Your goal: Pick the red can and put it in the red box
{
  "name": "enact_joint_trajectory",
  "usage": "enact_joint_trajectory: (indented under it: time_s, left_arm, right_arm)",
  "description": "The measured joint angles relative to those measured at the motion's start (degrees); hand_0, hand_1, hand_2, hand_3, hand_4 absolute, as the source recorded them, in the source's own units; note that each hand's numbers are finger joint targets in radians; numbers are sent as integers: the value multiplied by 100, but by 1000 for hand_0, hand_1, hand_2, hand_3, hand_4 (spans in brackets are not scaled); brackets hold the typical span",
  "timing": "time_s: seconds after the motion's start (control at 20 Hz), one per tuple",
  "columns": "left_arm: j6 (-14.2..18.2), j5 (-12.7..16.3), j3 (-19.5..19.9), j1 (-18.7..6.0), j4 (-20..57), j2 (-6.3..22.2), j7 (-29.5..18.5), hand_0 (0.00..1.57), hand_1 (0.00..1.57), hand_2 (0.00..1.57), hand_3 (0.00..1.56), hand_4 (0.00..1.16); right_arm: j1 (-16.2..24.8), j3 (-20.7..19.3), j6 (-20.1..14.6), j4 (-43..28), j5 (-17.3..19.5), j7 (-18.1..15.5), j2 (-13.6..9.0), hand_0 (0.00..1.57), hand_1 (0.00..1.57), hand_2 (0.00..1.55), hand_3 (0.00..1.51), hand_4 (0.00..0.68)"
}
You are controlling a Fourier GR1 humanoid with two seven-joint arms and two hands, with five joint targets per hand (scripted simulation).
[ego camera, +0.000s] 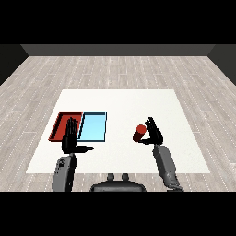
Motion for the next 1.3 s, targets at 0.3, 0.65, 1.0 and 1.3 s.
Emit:
enact_joint_trajectory:
  time_s: [0.3,0.65,1.0,1.3]
  left_arm:
    - [-57,40,65,-30,74,70,-29,0,0,0,0,0]
    - [35,22,38,-67,-55,48,101,0,0,0,0,0]
    - [7,40,14,50,-107,25,52,0,0,0,0,0]
    - [66,1,-55,-20,-85,-28,101,0,0,0,0,0]
  right_arm:
    - [-172,93,-231,394,21,-158,61,0,0,0,0,0]
    - [-394,101,-372,687,78,-256,95,0,0,0,0,0]
    - [-483,184,-425,817,124,-285,170,0,0,0,0,0]
    - [-413,394,-604,591,31,-94,262,0,0,0,0,0]
